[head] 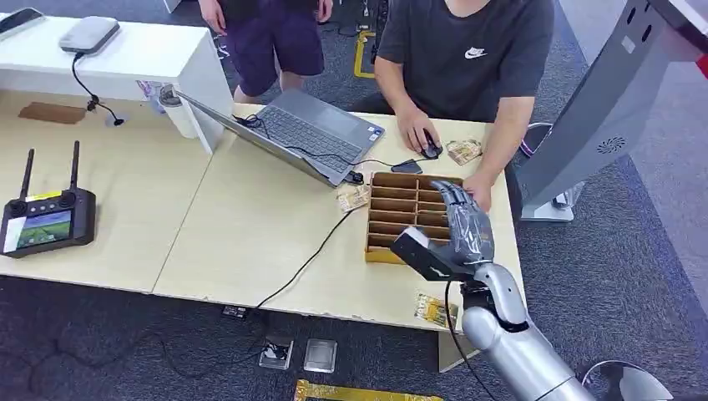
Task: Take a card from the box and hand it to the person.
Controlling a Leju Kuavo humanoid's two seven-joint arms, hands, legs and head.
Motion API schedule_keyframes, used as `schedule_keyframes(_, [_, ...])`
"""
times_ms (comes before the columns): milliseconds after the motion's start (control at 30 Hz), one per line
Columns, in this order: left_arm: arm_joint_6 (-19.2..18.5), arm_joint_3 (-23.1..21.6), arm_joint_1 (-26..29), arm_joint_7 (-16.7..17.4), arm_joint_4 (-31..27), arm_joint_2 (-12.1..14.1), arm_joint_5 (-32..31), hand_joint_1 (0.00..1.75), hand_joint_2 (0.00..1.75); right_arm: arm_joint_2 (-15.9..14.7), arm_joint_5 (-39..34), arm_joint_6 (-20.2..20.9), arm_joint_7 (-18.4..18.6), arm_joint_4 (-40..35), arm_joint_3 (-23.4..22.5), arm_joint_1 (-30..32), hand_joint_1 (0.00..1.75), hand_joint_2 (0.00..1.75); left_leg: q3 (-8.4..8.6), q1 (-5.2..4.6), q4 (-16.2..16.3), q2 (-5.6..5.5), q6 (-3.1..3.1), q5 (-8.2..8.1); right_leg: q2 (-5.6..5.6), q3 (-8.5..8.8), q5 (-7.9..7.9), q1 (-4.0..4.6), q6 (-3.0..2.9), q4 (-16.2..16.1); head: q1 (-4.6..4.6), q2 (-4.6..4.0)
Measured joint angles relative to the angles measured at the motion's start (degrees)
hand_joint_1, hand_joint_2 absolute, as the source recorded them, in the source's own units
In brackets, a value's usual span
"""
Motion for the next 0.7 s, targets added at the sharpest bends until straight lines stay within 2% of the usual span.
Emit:
schedule_keyframes(167, [-0.2,0.0,0.0,-0.1,0.0,0.0,-0.4,0.00,1.75,1.3,-0.2,-0.7,-1.8,1.6,0.6,-1.4,0.51,1.75,0.00,0.00,0.0,0.00,0.00,0.00,0.00,0.00,0.00,0.00,0.00,0.0,-0.04,0.00])
schedule_keyframes(300, [0.0,0.0,0.0,-0.2,0.0,0.0,-0.9,0.00,1.75,2.3,-1.0,-2.4,-3.0,4.2,1.2,-3.2,0.49,1.75,0.01,0.00,0.0,0.00,0.00,0.00,0.00,0.00,0.00,0.00,0.00,0.0,-0.02,0.00])
schedule_keyframes(700, [0.3,0.0,0.0,0.0,0.0,0.0,-1.4,0.00,1.75,3.3,-0.7,-3.3,-3.4,8.0,1.6,-5.8,0.45,1.75,0.02,0.00,0.0,0.00,0.00,0.00,0.00,-0.01,0.00,0.00,0.00,0.0,-0.04,0.00])
